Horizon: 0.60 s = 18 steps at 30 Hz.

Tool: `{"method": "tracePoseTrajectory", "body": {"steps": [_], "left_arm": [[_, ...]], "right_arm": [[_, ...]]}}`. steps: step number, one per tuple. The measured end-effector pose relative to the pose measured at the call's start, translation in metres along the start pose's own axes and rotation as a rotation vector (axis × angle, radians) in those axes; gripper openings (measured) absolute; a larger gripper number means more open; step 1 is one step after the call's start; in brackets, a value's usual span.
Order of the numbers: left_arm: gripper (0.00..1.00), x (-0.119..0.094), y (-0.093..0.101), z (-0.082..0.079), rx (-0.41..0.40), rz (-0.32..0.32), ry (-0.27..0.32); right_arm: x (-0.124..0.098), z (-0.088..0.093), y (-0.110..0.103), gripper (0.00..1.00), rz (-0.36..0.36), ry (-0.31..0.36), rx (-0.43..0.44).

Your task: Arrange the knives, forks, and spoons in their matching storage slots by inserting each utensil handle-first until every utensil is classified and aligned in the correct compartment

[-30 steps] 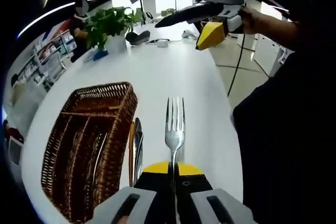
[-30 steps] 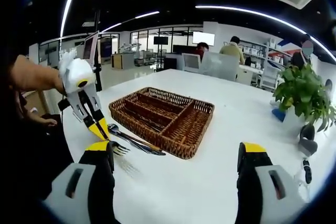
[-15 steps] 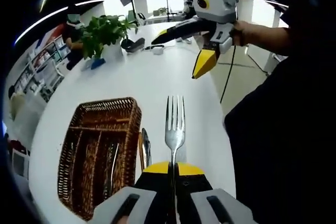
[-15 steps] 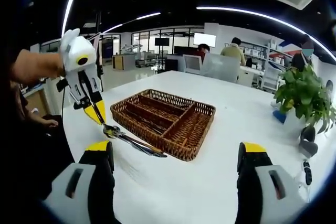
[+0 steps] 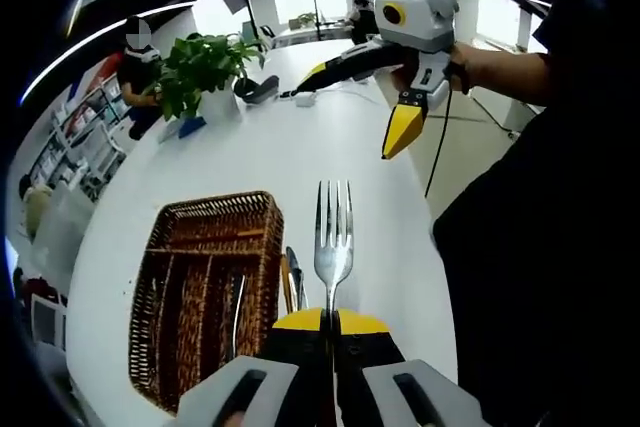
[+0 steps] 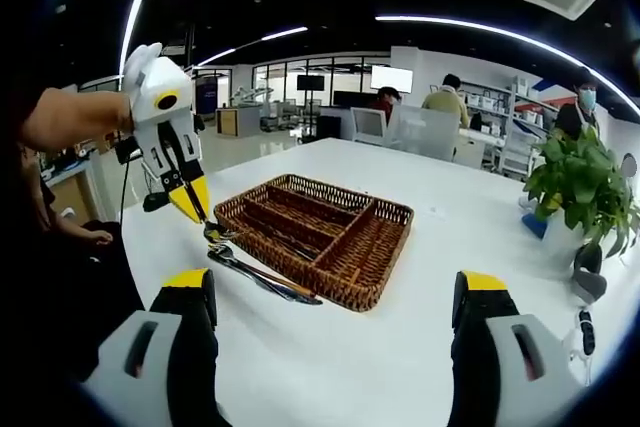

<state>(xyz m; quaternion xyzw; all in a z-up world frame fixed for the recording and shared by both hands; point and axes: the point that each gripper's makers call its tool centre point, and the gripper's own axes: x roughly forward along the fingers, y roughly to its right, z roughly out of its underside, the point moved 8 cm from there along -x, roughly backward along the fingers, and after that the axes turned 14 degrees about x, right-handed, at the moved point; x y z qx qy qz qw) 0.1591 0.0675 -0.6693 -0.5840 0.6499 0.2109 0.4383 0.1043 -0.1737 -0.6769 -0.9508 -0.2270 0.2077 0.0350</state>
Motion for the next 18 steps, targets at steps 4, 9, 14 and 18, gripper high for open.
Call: {"method": "tracePoseTrajectory", "body": {"steps": [4,9,14,18], "left_arm": [[0.00,-0.001,-0.003,0.000,0.011,0.008,0.001],[0.00,-0.002,-0.008,0.001,0.027,0.006,-0.001],[0.00,-0.003,-0.016,0.001,0.044,0.009,-0.005],[0.00,-0.003,-0.024,0.001,0.052,0.011,-0.004]], "right_arm": [[-0.002,-0.002,0.000,0.99,0.000,0.013,0.010],[-0.002,-0.001,0.002,0.99,0.013,0.021,0.023],[-0.002,-0.004,-0.001,0.99,0.006,0.023,0.033],[-0.001,-0.005,0.000,0.99,0.005,0.018,0.027]]}}
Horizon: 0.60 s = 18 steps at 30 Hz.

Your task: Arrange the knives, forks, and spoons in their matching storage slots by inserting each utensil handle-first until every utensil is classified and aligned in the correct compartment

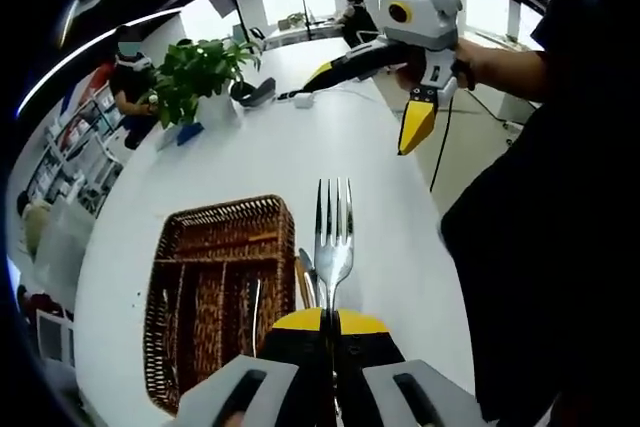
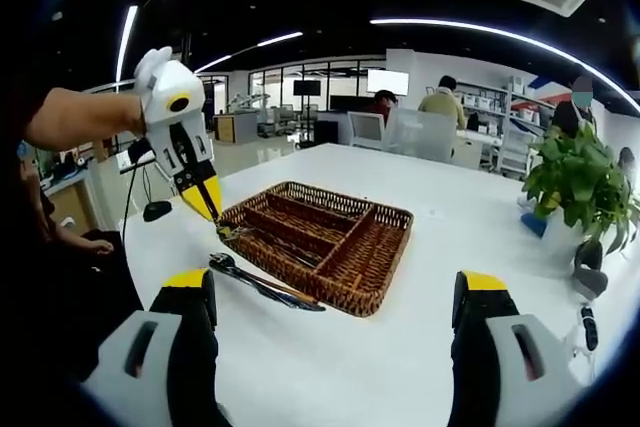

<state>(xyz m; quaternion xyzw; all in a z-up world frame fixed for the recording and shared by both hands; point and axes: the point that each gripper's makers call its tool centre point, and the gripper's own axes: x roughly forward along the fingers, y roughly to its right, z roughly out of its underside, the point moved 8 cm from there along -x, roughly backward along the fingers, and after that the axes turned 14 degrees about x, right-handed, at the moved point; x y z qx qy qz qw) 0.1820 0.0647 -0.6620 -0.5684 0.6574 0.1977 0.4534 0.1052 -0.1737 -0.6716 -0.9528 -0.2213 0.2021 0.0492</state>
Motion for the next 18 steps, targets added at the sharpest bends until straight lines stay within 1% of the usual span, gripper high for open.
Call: {"method": "tracePoseTrajectory", "body": {"steps": [3,10,12,13,14,17,18], "left_arm": [[0.00,0.000,-0.008,0.001,0.011,0.006,-0.001],[0.00,0.004,-0.017,0.003,0.027,0.014,-0.012],[0.00,0.005,-0.019,0.004,0.029,0.016,-0.015],[0.00,0.006,-0.020,0.005,0.031,0.017,-0.017],[0.00,0.007,-0.023,0.006,0.035,0.013,-0.023],[0.00,0.007,-0.026,0.009,0.037,0.006,-0.027],[0.00,0.007,-0.028,0.011,0.038,0.003,-0.032]], "right_arm": [[-0.001,0.001,0.002,0.99,0.002,-0.003,0.000],[-0.004,0.001,0.008,0.99,0.013,-0.004,0.019],[-0.006,0.002,0.009,0.99,0.046,-0.047,0.024],[-0.006,0.002,0.010,0.99,0.052,-0.054,0.018],[-0.007,-0.003,0.007,0.99,0.042,-0.046,0.002],[-0.010,-0.009,0.001,0.99,0.004,-0.024,0.016],[-0.011,-0.012,0.000,0.99,0.001,-0.024,0.016]]}}
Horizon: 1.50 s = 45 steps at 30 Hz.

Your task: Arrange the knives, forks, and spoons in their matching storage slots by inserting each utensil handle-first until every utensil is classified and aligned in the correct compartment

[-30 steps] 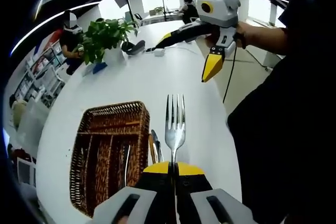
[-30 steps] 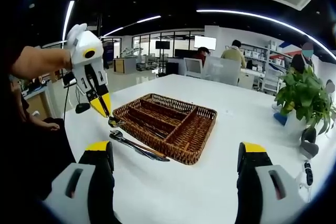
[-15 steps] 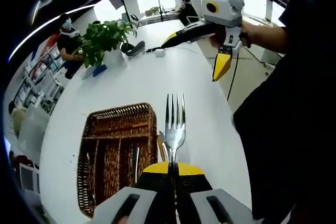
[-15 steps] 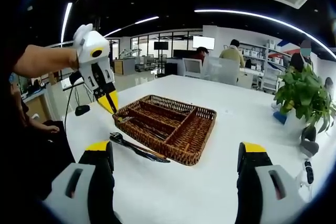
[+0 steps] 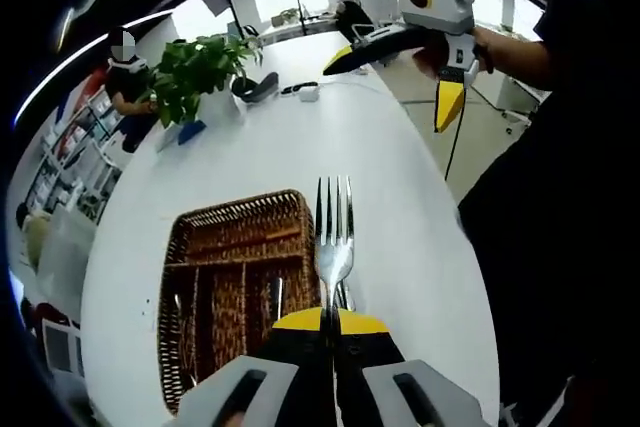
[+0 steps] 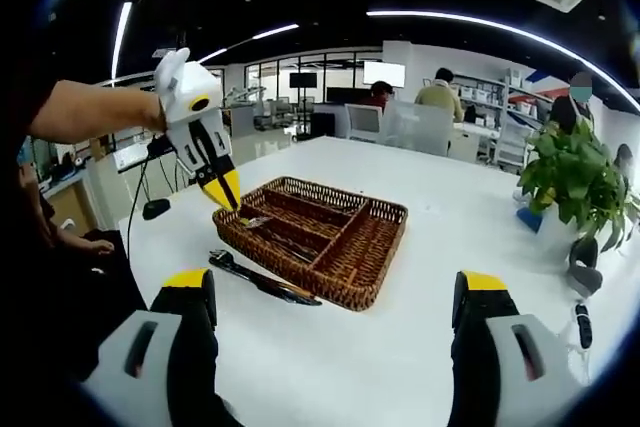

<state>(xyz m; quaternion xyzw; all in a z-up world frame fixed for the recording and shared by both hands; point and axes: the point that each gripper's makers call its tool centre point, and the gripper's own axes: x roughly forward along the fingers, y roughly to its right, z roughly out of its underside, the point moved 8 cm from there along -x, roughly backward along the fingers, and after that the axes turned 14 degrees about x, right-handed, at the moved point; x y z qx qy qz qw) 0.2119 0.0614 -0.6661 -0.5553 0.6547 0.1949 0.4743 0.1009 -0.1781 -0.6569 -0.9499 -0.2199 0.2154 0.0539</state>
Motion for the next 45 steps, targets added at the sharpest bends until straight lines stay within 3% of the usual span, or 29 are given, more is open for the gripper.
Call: {"method": "tracePoseTrajectory", "body": {"steps": [10,20,25,35,45], "left_arm": [[0.00,-0.002,-0.016,0.014,0.022,-0.017,-0.024],[0.00,0.006,-0.039,0.034,0.056,-0.051,-0.074],[0.00,0.007,-0.051,0.044,0.059,-0.034,-0.102],[0.00,-0.017,-0.090,0.052,0.054,-0.067,-0.121],[0.00,-0.026,-0.114,0.055,0.070,-0.097,-0.157]], "right_arm": [[0.005,-0.006,-0.003,0.99,-0.046,-0.010,0.015],[0.012,-0.013,0.002,0.99,-0.078,-0.061,-0.014],[0.015,-0.013,0.002,0.99,-0.083,-0.061,-0.014],[0.016,-0.020,0.001,0.99,-0.079,-0.036,-0.017],[0.020,-0.030,-0.005,0.99,-0.093,-0.014,-0.031]]}}
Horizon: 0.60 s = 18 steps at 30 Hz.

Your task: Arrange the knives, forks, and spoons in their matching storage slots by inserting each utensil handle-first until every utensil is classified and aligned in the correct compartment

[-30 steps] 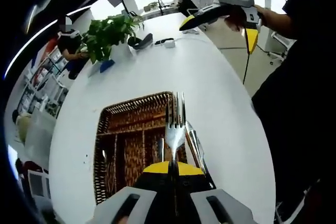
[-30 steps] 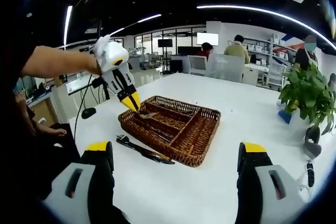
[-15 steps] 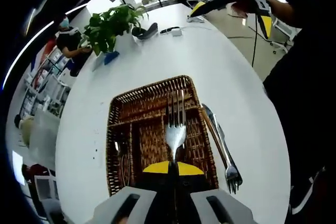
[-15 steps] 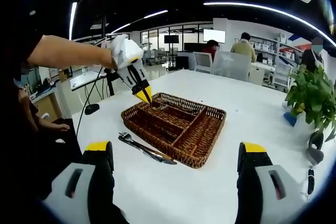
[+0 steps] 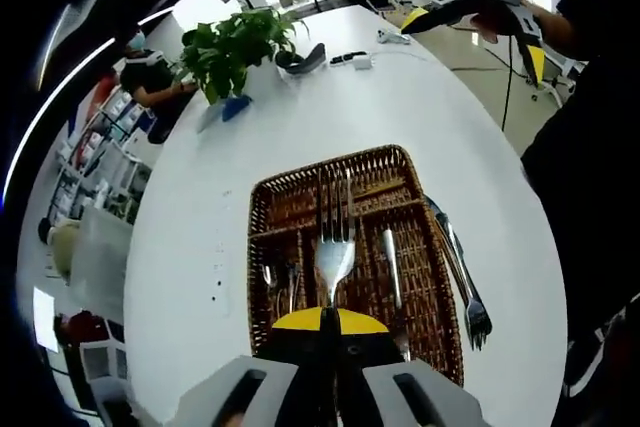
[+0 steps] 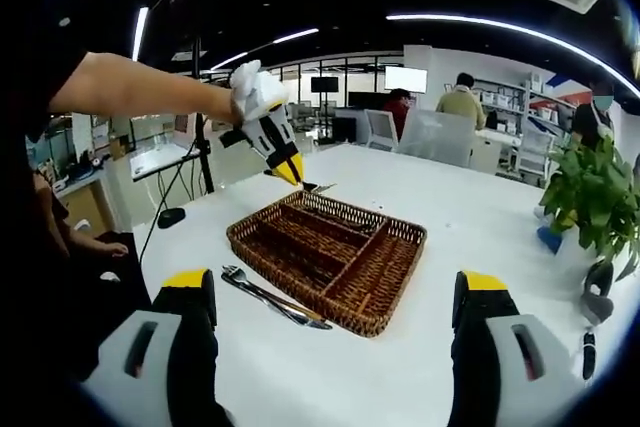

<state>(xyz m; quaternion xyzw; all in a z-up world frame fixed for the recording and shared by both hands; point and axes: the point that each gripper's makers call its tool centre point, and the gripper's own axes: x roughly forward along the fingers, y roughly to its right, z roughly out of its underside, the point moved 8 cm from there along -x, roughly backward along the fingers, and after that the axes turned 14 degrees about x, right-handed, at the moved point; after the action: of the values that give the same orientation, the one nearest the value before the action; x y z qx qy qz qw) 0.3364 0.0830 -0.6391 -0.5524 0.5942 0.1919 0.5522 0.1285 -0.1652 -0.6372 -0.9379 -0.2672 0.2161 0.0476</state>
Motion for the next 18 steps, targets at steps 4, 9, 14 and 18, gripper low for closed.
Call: {"method": "tracePoseTrajectory", "body": {"steps": [4,9,14,18], "left_arm": [[0.00,-0.006,-0.011,0.003,-0.010,-0.020,-0.004],[0.00,-0.011,-0.025,0.005,-0.015,-0.037,-0.015],[0.00,-0.011,-0.034,0.007,-0.015,-0.038,-0.025],[0.00,-0.008,-0.038,0.009,-0.009,-0.035,-0.033]], "right_arm": [[0.002,0.001,-0.005,0.99,-0.017,-0.002,-0.021],[0.003,0.003,-0.002,0.99,-0.014,-0.007,-0.011],[0.004,0.004,0.000,0.99,-0.004,0.000,0.036],[0.004,0.004,0.002,0.99,0.001,-0.003,0.033]]}}
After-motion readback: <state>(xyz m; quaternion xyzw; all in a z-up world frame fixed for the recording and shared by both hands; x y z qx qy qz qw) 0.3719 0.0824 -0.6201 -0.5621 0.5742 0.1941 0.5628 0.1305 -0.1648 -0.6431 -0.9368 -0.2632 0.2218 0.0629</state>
